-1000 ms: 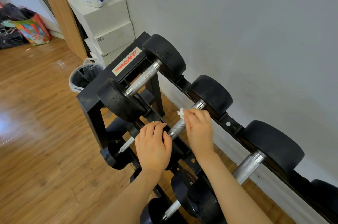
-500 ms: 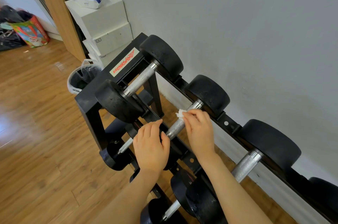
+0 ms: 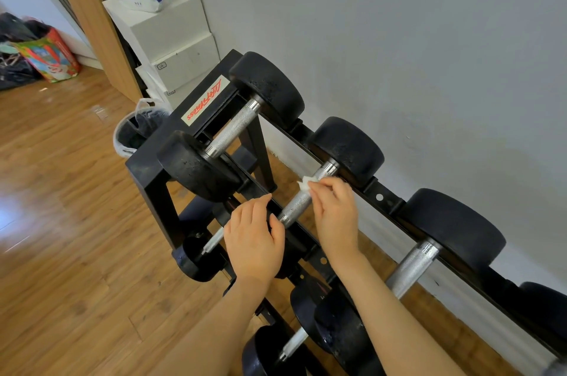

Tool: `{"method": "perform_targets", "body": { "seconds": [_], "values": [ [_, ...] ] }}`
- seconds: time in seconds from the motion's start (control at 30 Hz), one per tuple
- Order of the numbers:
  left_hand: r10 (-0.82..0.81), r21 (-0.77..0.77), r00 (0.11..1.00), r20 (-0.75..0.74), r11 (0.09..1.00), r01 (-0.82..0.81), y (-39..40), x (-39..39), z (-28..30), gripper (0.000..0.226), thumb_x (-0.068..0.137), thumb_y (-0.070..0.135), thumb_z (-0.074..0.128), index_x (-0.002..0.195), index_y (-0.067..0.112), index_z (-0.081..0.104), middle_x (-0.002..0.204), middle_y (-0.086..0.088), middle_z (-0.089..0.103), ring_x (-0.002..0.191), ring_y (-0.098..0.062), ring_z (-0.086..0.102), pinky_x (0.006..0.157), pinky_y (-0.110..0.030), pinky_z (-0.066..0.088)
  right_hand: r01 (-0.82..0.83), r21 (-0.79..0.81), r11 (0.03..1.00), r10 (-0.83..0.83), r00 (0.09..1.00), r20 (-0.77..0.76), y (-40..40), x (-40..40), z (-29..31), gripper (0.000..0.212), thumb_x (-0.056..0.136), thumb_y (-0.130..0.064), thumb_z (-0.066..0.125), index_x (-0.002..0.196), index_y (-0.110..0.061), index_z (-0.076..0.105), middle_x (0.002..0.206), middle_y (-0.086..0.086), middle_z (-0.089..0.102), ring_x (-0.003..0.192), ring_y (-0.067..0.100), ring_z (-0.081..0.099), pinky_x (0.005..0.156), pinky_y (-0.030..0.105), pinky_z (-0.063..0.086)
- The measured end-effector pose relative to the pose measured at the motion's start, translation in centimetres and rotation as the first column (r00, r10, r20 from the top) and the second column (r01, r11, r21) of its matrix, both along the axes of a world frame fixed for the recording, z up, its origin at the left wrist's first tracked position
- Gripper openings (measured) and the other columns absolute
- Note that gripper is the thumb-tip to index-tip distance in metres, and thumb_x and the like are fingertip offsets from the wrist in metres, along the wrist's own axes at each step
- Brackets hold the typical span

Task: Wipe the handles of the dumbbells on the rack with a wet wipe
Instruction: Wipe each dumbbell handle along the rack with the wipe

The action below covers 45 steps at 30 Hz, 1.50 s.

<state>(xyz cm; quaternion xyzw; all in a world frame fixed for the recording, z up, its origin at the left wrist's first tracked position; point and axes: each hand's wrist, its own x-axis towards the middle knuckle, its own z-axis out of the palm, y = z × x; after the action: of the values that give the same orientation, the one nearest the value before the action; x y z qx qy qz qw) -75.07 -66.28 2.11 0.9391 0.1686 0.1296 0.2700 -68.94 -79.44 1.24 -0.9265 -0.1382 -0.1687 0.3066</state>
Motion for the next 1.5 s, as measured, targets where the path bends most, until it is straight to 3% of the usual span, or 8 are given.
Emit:
{"method": "perform_targets", "body": {
  "seconds": [0.3, 0.47, 0.63, 0.8, 1.03, 1.2, 1.33, 1.5],
  "values": [
    [0.010, 0.029, 1.000, -0.006, 1.000, -0.010, 0.0, 0.0, -0.2, 0.042, 0.091, 0.031, 0.035, 0.118, 0.020, 0.064, 0.109, 0.004, 0.066, 0.109, -0.018, 0.056, 0.086, -0.028, 0.034, -0.010, 0.069, 0.998, 0.011, 1.000, -0.001, -1.1, 0.2, -0.9, 0.028, 0.088, -0.018, 0.058, 0.110, -0.006, 0.069, 0.104, 0.009, 0.063, 0.095, 0.018, 0.058, 0.073, 0.028, 0.056],
    [0.013, 0.032, 1.000, -0.010, 0.999, -0.012, -0.1, 0.1, -0.4, 0.041, 0.091, 0.031, 0.035, 0.119, 0.021, 0.064, 0.110, 0.004, 0.066, 0.110, -0.017, 0.056, 0.087, -0.029, 0.037, -0.117, 0.084, 0.990, 0.120, 0.992, -0.026, -0.5, -1.0, -2.0, 0.025, 0.089, -0.018, 0.058, 0.110, -0.007, 0.068, 0.107, 0.007, 0.060, 0.099, 0.018, 0.057, 0.079, 0.029, 0.056],
    [0.008, 0.019, 1.000, -0.013, 1.000, -0.007, 0.0, 0.0, -0.3, 0.043, 0.091, 0.032, 0.034, 0.119, 0.020, 0.064, 0.110, 0.004, 0.066, 0.110, -0.018, 0.057, 0.088, -0.034, 0.042, 0.024, 0.273, 0.962, -0.004, 0.997, -0.073, -1.4, 0.1, -2.2, 0.027, 0.093, -0.023, 0.053, 0.112, -0.009, 0.067, 0.106, 0.005, 0.058, 0.095, 0.014, 0.058, 0.075, 0.032, 0.057],
    [0.011, 0.016, 1.000, -0.019, 1.000, -0.011, 0.0, 0.0, -0.3, 0.043, 0.091, 0.033, 0.033, 0.117, 0.020, 0.065, 0.110, 0.004, 0.067, 0.110, -0.018, 0.057, 0.089, -0.035, 0.042, -0.105, 0.196, 0.975, 0.116, 0.992, -0.044, -1.5, -0.7, -3.1, 0.024, 0.092, -0.019, 0.056, 0.111, -0.008, 0.066, 0.106, 0.005, 0.059, 0.097, 0.016, 0.058, 0.076, 0.032, 0.057],
    [0.012, 0.021, 1.000, -0.020, 1.000, -0.012, 0.0, -0.1, -0.3, 0.043, 0.092, 0.034, 0.032, 0.118, 0.021, 0.064, 0.112, 0.004, 0.066, 0.112, -0.018, 0.056, 0.090, -0.034, 0.041, -0.040, 0.252, 0.967, 0.049, 0.998, -0.029, -1.5, -0.1, -2.8, 0.025, 0.092, -0.020, 0.055, 0.110, -0.007, 0.066, 0.106, 0.007, 0.058, 0.094, 0.016, 0.059, 0.074, 0.030, 0.058],
    [0.021, -0.021, 0.999, -0.026, 1.000, -0.022, 0.1, -0.3, -0.4, 0.030, 0.098, 0.021, 0.051, 0.125, 0.016, 0.061, 0.126, -0.001, 0.062, 0.122, -0.019, 0.052, 0.099, -0.030, 0.034, -0.121, 0.200, 0.972, 0.130, 0.991, -0.034, -1.6, -0.9, -2.8, 0.024, 0.091, -0.020, 0.056, 0.109, -0.008, 0.067, 0.105, 0.003, 0.058, 0.094, 0.013, 0.058, 0.076, 0.027, 0.056],
    [0.050, -0.022, 0.998, -0.043, 0.998, -0.051, -0.3, -1.4, -0.5, 0.038, 0.099, 0.031, 0.045, 0.130, 0.014, 0.060, 0.137, -0.004, 0.056, 0.128, -0.022, 0.049, 0.105, -0.038, 0.036, 0.039, 0.331, 0.943, -0.003, 0.994, -0.109, -1.7, 0.2, -1.6, 0.026, 0.094, -0.020, 0.056, 0.114, -0.009, 0.066, 0.109, -0.004, 0.052, 0.096, 0.010, 0.058, 0.078, 0.018, 0.052],
    [0.066, -0.007, 0.998, -0.008, 0.998, -0.066, -0.9, -2.6, -1.1, 0.049, 0.100, 0.040, 0.033, 0.136, 0.015, 0.055, 0.141, -0.007, 0.052, 0.132, -0.025, 0.045, 0.107, -0.045, 0.038, -0.033, 0.310, 0.950, 0.058, 0.996, -0.072, -1.2, -0.5, -2.1, 0.027, 0.093, -0.023, 0.054, 0.112, -0.007, 0.066, 0.106, 0.002, 0.056, 0.094, 0.010, 0.057, 0.076, 0.017, 0.051]
  ]
}}
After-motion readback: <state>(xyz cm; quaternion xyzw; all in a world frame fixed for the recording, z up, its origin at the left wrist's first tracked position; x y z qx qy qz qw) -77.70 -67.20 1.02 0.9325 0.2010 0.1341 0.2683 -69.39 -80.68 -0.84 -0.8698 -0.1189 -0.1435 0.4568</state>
